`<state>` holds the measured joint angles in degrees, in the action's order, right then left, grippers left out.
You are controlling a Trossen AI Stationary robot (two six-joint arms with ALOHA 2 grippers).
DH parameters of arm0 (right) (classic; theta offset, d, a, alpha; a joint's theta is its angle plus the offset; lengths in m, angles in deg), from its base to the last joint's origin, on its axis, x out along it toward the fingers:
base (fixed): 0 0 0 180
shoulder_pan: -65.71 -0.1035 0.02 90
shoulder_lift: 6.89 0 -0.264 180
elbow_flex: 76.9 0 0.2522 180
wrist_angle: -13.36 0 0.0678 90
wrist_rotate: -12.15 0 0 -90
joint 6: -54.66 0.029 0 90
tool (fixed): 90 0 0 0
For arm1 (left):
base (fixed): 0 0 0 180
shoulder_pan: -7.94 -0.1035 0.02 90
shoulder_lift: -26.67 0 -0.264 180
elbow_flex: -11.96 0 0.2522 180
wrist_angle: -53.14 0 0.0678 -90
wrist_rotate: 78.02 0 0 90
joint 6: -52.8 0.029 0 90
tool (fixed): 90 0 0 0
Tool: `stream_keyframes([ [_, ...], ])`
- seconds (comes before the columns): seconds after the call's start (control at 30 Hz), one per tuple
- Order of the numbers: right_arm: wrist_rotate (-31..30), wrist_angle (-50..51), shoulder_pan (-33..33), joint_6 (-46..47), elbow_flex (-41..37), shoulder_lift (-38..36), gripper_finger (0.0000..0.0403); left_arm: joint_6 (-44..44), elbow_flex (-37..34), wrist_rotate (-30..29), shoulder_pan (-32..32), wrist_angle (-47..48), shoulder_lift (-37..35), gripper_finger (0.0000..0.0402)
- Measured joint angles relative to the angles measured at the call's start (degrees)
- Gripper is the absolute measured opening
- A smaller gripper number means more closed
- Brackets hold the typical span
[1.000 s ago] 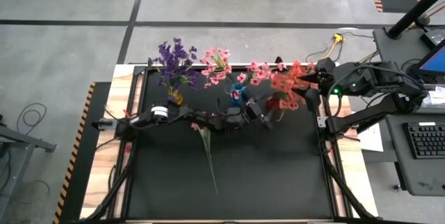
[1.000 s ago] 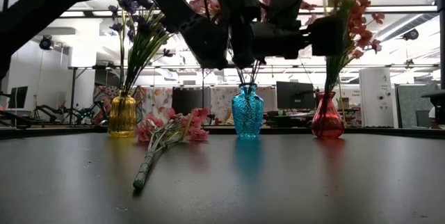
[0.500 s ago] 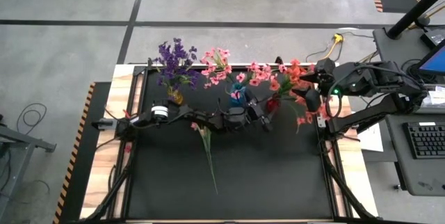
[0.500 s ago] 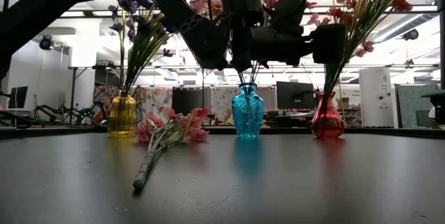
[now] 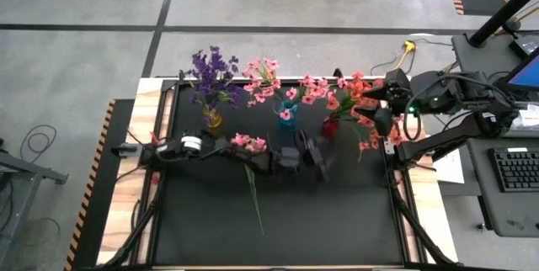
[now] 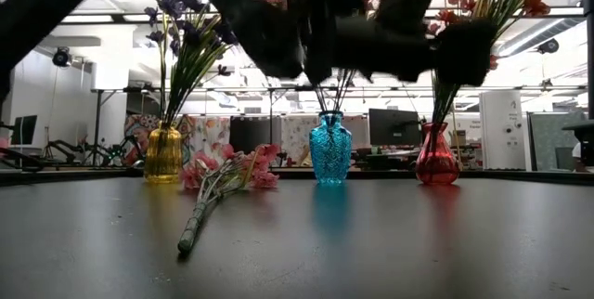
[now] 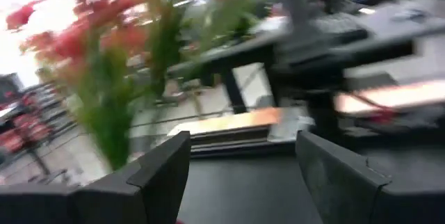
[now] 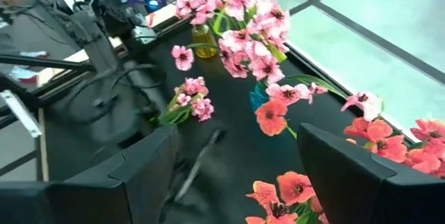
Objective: Sort flowers into vase by color
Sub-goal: Put the pink flower into the blue vase
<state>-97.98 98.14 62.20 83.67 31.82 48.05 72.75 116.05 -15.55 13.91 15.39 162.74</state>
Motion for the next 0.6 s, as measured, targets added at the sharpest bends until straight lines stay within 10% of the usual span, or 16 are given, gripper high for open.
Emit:
stream_keyframes([
  [0.3, 1.94, -3.00, 0.00, -3.31, 1.05, -0.02, 0.0284, 10.44, -0.05, -21.90, 11.66, 11.72, -8.35, 0.0247],
  [0.6, 7.84, -8.79, -2.63, -5.17, 1.69, 1.14, 0.0285, -12.93, -0.46, -30.48, 18.41, 46.41, -20.73, 0.0247],
])
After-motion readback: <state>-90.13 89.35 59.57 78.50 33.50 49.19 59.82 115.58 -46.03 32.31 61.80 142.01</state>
